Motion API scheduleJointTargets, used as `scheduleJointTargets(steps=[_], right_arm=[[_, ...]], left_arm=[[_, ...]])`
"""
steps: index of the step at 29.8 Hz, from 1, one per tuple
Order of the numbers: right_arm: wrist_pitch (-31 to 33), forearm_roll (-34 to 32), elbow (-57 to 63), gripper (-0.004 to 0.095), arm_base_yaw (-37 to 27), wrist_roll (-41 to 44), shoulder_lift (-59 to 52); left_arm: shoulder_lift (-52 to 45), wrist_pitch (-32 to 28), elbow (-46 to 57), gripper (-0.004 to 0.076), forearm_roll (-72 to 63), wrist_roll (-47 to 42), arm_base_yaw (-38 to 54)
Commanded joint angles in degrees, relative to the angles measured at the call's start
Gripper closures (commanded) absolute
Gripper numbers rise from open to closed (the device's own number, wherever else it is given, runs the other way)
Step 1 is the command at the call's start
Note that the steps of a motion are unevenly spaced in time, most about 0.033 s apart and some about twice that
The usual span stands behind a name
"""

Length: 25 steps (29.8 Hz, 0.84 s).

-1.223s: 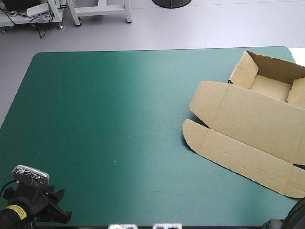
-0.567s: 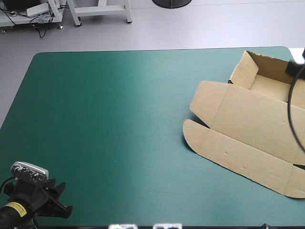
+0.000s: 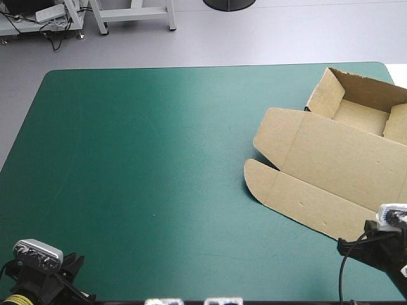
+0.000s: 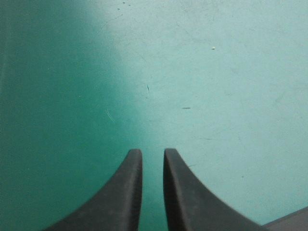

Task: Fold the box

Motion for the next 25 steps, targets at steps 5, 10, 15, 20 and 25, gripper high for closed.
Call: scheduleJointTargets(steps=[5,10,15,20,25], right_arm=[[-6.5,-0.5,9.9,0.0909,4.2,-1.3,-7.4],[-9.9,-0.9,13.1,0.0909,4.7,-1.4,-9.4],[-10.8,-0.7,13.9,0.0909,6.7,-1.5,-10.4],[-10.9,-0.7,13.9,0.0909,12.0,-1.6,-10.4],[-10.9,-0.7,13.9,0.0909,15.2,-1.6,-10.4]], left_arm=[[-0.5,-6.3,1.2,0.0647,-1.1,0.4,-0.3],[-0.5,-5.5,1.2,0.0647,-1.2,0.4,-0.3],[-0.5,-5.5,1.2,0.0647,-1.2,0.4,-0.3],[-0.5,-7.0,2.1,0.0647,-1.4,0.4,-0.3],[-0.5,-7.0,2.1,0.0651,-1.4,0.2,-0.3]])
